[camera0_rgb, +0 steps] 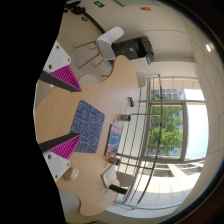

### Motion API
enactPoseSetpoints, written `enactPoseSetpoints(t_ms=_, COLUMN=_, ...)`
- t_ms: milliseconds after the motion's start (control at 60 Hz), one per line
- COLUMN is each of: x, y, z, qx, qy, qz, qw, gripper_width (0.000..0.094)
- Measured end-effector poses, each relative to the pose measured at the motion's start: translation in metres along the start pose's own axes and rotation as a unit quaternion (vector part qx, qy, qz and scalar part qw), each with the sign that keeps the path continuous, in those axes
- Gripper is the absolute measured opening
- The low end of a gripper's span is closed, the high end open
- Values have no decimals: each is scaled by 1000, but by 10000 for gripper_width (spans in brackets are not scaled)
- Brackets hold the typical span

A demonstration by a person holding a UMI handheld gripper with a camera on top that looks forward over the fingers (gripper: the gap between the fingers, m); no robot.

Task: Arrange mouse

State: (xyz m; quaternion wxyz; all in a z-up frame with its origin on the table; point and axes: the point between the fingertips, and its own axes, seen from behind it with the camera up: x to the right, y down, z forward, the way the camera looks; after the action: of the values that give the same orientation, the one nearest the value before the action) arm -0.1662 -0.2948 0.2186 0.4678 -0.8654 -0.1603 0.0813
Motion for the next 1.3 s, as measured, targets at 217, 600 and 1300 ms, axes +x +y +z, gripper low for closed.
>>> enactPoseSetpoints(t_ms=217, x=47, y=56, z=7, qx=-48, qy=28, qz=32, qw=998, gripper_width=831)
enactPoseSetpoints(t_ms=600, x=283, y=171, z=68, qx=-92, qy=152, qz=60, qw=982, gripper_width=837)
enactPoseSetpoints(t_ms=1300, x=412, y=146, z=209, qx=-42, qy=153, qz=103, qw=982, gripper_width=523)
